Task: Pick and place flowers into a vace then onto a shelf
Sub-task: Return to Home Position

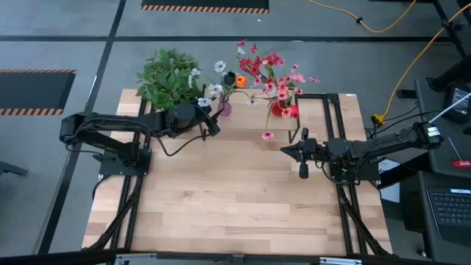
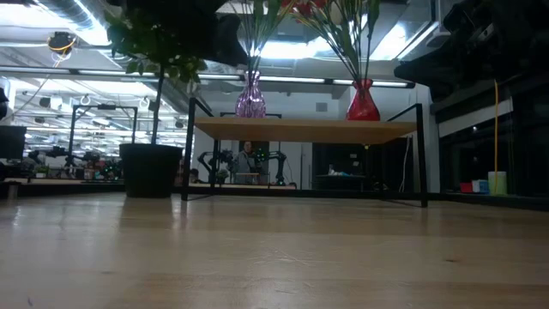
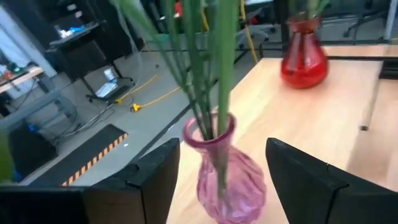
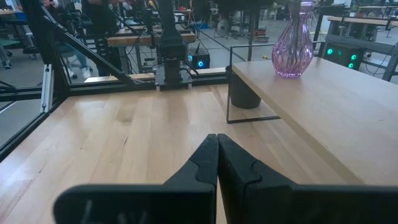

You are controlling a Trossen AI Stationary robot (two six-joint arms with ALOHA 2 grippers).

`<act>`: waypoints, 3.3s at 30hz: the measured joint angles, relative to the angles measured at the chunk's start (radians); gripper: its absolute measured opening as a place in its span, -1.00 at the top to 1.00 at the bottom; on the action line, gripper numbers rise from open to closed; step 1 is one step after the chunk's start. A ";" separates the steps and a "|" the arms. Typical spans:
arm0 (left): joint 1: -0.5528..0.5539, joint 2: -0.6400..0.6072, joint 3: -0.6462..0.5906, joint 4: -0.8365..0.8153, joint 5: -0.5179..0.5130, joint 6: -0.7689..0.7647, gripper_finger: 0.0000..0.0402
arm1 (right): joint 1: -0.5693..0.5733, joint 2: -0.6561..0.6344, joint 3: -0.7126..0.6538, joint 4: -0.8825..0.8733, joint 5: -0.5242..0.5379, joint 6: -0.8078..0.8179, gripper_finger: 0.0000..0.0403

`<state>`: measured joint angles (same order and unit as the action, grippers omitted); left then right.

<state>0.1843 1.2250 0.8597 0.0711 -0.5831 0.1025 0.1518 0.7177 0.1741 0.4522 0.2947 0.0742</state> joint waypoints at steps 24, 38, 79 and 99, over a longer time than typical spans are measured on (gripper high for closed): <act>-0.289 -0.278 0.000 -0.264 0.252 0.200 0.36 | 0.000 0.000 0.000 0.000 0.000 0.000 0.96; -0.344 -0.425 -0.290 -0.089 0.553 0.120 0.99 | 0.002 0.000 0.000 -0.001 0.000 -0.004 0.96; -0.087 -1.068 -0.851 0.185 0.580 0.057 0.99 | -0.003 -0.564 -0.040 -0.441 -0.120 -0.184 0.97; 0.079 -1.060 -0.851 0.163 0.658 0.015 0.99 | -0.064 -0.715 -0.168 -0.334 -0.121 -0.235 0.98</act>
<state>0.2632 0.1646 0.0082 0.2340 0.0748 0.1173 0.0880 0.0030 0.0063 0.1179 0.1734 -0.1610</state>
